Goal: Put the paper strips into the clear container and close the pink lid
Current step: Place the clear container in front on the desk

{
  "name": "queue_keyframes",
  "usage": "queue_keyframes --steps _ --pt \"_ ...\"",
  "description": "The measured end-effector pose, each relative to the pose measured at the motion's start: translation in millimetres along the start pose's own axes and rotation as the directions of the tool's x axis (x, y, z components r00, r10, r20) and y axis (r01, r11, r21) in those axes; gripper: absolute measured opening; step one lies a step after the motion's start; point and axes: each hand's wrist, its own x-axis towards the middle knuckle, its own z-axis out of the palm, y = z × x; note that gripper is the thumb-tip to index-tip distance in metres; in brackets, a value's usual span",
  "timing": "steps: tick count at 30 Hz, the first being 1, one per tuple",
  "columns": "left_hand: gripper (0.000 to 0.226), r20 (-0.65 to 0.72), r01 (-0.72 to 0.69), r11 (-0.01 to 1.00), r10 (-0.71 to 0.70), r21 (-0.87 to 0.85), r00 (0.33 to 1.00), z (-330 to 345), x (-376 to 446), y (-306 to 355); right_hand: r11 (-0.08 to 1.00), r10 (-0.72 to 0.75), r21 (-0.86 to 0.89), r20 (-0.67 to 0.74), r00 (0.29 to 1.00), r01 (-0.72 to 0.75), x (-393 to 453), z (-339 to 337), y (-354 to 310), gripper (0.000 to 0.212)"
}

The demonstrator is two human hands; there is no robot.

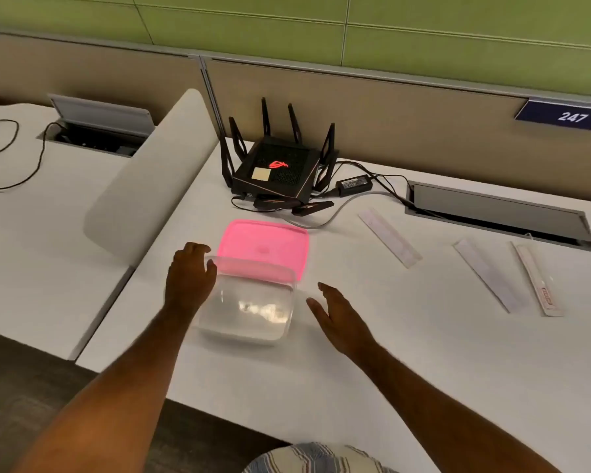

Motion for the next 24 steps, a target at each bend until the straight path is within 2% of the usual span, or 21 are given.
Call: queue_keyframes --steps 5,10,13,16,19,24 --pt "0.032 0.056 0.146 0.986 -0.142 -0.075 0.988 1 -15 -13 0.979 0.075 0.179 0.123 0.990 -0.096 5 19 -14 0.070" --pt "0.032 0.076 0.254 0.951 -0.245 -0.174 0.967 6 -24 -21 0.953 0.110 0.260 0.191 0.975 -0.158 6 34 -21 0.062" --pt "0.026 0.086 0.303 0.920 -0.290 -0.248 0.953 7 -30 -20 0.936 0.123 0.305 0.189 0.974 -0.178 5 40 -24 0.057" --pt "0.020 0.120 0.369 0.885 -0.349 -0.282 0.929 8 -35 -18 0.940 0.083 0.314 0.164 0.983 -0.131 4 42 -26 0.042" --pt "0.028 0.140 0.388 0.876 -0.362 -0.287 0.921 6 -36 -16 0.924 0.060 0.362 0.169 0.984 -0.119 4 46 -29 0.035" --pt "0.034 0.111 0.374 0.871 -0.358 -0.318 0.927 2 -41 -17 0.886 0.053 0.446 0.170 0.984 -0.125 -1 47 -32 0.035"
